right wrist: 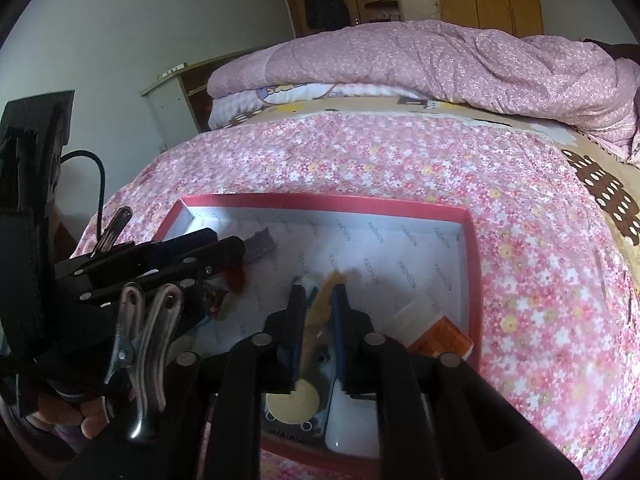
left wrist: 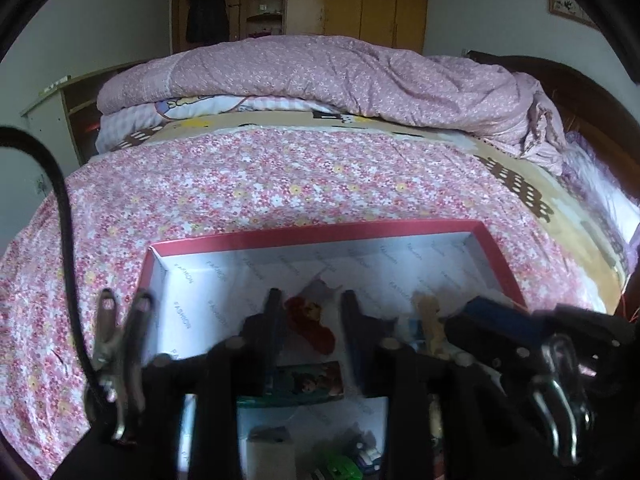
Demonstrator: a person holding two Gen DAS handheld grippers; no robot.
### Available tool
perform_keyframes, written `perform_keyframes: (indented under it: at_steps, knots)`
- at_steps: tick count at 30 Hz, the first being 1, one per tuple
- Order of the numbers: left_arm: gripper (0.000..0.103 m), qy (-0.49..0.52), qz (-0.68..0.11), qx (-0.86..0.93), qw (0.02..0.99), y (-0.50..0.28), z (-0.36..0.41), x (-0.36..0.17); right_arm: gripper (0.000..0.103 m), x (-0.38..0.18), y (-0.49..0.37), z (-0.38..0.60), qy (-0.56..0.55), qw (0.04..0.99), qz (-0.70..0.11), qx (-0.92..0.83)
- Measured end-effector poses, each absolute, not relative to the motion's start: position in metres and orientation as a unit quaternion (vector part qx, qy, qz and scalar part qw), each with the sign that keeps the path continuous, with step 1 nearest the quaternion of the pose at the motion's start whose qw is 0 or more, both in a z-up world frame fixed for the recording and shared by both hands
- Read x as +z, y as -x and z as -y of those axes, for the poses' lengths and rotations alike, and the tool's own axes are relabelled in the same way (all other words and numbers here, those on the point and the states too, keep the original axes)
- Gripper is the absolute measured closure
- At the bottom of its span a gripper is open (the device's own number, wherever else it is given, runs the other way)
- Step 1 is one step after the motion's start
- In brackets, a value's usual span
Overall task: Organize rigid objects
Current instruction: 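Place the red toy in the tray with the left tool while the right tool places the wooden stick, then open both tools and withdraw them from the tray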
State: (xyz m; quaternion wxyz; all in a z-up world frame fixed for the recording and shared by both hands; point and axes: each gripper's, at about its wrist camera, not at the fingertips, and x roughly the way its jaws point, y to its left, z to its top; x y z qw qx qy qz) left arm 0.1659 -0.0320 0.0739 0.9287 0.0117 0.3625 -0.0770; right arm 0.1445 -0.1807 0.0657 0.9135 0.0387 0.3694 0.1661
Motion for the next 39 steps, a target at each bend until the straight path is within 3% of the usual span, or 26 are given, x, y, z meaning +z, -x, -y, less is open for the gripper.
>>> perform_keyframes:
  at_steps: [23, 27, 33, 39]
  knots:
    - [0.052, 0.005, -0.360, -0.048, 0.932, -0.102, 0.022, 0.094, 0.066, 0.085, -0.081, 0.178, -0.043, 0.925, -0.340, 0.166]
    - [0.052, 0.012, -0.365, -0.045, 0.930, -0.085, 0.019, 0.094, 0.051, 0.085, -0.064, 0.177, -0.040, 0.925, -0.341, 0.164]
    - [0.052, 0.009, -0.373, -0.044, 0.927, -0.051, 0.015, 0.087, 0.050, 0.084, -0.033, 0.175, -0.019, 0.926, -0.346, 0.150]
    - [0.052, 0.014, -0.395, -0.040, 0.918, -0.025, 0.011, 0.065, 0.041, 0.068, -0.005, 0.179, -0.025, 0.922, -0.367, 0.125]
